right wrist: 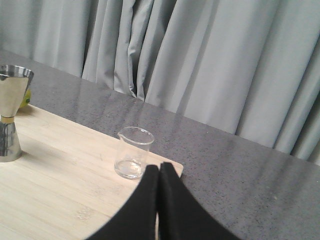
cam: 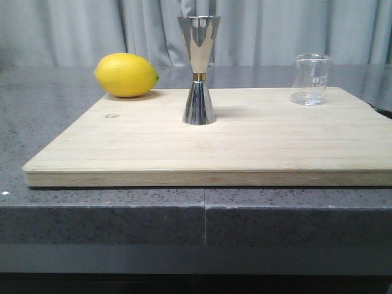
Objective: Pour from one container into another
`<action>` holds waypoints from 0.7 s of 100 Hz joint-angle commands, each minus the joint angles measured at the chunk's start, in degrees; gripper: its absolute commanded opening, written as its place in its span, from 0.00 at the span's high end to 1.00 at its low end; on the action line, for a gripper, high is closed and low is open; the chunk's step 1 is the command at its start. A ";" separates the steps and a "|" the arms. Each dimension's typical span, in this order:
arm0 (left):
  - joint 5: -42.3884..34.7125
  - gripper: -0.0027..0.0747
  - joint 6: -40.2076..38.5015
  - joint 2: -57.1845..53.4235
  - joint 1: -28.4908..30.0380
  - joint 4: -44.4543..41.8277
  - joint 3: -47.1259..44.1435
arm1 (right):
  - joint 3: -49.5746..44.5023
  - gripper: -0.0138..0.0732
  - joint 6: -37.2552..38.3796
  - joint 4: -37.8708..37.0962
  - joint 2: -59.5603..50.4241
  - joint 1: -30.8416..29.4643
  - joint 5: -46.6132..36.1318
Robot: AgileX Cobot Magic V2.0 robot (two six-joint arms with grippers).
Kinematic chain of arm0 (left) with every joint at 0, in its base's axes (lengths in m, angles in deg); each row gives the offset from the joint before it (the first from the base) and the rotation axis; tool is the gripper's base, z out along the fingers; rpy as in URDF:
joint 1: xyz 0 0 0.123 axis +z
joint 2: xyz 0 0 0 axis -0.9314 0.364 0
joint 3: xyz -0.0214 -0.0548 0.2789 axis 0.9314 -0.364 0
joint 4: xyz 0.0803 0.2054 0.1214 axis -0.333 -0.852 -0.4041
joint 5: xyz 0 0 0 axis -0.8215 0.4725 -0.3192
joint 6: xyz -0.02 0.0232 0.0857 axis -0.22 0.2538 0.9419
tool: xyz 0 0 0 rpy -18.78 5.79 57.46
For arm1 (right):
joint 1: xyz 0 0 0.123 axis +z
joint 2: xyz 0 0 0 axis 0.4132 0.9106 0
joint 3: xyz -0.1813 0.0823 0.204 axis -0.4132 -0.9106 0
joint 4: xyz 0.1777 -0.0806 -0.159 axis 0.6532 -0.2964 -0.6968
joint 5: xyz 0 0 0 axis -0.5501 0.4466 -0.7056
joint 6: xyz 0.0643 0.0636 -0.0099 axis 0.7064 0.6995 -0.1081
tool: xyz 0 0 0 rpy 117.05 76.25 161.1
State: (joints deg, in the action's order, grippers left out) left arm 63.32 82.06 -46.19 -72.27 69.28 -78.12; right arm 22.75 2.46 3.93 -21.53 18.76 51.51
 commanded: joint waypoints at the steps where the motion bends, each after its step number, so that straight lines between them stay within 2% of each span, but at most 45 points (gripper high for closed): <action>1: 0.39 0.99 -0.06 0.20 -0.38 0.75 1.69 | 1.51 0.91 -0.11 0.71 0.45 -0.35 -0.97; 48: -4.90 0.99 -0.32 -1.99 -1.97 -1.29 1.22 | 1.51 0.91 -0.11 0.71 0.45 -0.35 -0.97; 53: -4.90 0.99 -2.10 -3.26 -2.92 -6.68 1.22 | 1.51 0.91 -0.11 0.71 0.45 -0.35 -0.97; 59: -4.90 0.99 -7.50 -5.35 -4.17 -18.09 1.22 | 1.51 0.91 -0.11 0.71 0.45 -0.35 -0.97; 70: -5.50 0.99 -28.16 -8.45 -4.85 -37.78 0.84 | 1.51 0.91 -0.11 0.71 0.45 -0.35 -0.97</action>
State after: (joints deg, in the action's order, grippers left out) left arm 58.43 68.20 -53.09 -76.35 46.64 -78.44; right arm 22.75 2.34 3.83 -21.53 18.76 51.51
